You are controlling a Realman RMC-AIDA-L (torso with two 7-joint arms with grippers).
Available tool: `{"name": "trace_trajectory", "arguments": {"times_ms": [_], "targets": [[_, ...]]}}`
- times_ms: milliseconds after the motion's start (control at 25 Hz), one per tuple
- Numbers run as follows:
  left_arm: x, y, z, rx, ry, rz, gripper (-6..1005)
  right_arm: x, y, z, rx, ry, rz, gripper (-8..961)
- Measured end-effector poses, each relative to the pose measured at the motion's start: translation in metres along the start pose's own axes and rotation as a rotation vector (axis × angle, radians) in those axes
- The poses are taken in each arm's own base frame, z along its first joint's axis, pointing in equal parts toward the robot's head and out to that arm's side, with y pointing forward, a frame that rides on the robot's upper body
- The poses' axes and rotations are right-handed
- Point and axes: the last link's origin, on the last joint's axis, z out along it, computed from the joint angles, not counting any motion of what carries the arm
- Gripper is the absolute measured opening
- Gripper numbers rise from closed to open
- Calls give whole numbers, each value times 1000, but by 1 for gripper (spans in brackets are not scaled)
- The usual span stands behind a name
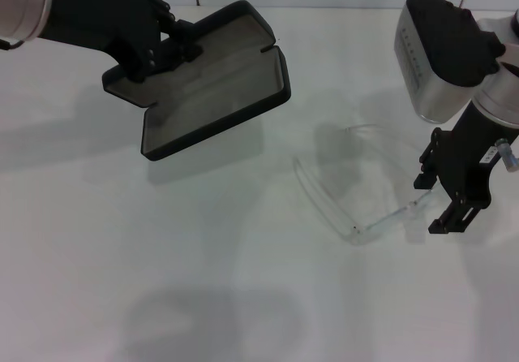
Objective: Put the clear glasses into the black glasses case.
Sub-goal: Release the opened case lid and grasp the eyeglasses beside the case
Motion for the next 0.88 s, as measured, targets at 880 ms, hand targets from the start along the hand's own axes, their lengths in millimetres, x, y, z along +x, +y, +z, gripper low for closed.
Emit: {"name": "trace_trajectory", "arguments": {"times_ms": [880], "targets": [[-4, 2, 0, 1, -3, -10, 235, -3, -14, 20, -2, -6, -45, 622]]}}
